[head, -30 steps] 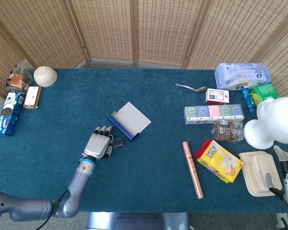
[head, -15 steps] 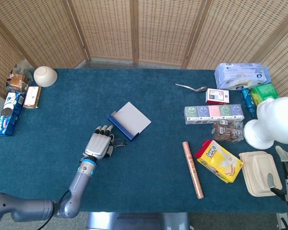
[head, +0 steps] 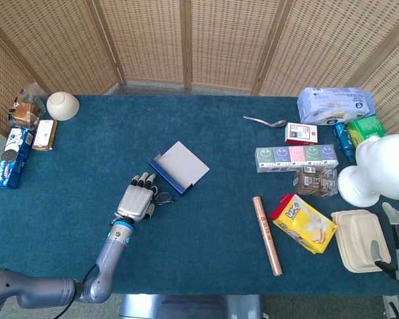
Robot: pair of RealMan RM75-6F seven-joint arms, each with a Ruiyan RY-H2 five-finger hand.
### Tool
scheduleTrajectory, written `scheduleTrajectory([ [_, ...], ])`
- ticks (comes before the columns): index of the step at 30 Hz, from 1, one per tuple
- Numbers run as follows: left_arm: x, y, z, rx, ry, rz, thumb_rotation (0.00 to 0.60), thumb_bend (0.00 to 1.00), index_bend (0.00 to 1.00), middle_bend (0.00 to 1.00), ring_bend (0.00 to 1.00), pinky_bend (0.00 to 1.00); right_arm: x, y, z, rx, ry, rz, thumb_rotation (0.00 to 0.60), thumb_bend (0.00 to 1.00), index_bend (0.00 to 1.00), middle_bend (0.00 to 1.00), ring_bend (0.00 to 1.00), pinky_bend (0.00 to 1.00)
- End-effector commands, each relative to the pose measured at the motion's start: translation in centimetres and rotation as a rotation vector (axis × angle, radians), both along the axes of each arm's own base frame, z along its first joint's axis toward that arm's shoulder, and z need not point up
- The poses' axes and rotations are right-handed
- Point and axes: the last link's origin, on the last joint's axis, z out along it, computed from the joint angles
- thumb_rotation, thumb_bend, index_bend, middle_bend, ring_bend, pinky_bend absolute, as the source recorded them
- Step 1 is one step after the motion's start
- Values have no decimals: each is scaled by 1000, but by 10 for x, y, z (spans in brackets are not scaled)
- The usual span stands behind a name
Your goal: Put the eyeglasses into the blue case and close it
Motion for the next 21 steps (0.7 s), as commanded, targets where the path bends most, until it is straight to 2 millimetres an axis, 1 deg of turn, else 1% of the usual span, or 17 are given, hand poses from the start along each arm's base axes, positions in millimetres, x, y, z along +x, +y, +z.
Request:
scheduleTrajectory([
  [1, 2, 1, -2, 3, -11, 1, 538, 419, 359, 104, 60, 132, 0, 1, 1, -5, -4, -1, 577, 482, 0, 148, 163, 333],
  [6, 4, 1, -3, 8, -15, -5, 583, 422, 413, 132, 73, 139, -1, 2, 2, -7, -9, -5, 569, 482, 0, 147, 159, 336],
  [9, 4, -1, -4, 3, 8, -17, 597, 444, 430, 135, 73, 143, -1, 3, 4, -13, -20, -6, 562, 481, 0, 146, 157, 336],
  [14, 0, -4, -1, 3, 36, -21, 599, 507, 455, 149, 73, 142, -2, 5, 6, -20, -33, -6, 562, 480, 0, 142, 153, 336],
  [18, -1, -5, 2, 10, 33, -15, 600, 566, 494, 178, 80, 148, -3, 7, 5, -19, -43, -9, 555, 483, 0, 142, 152, 337],
  [21, -2, -7, 4, 11, 34, -19, 600, 590, 515, 198, 85, 151, -3, 8, 5, -19, -45, -3, 558, 481, 0, 142, 151, 338],
])
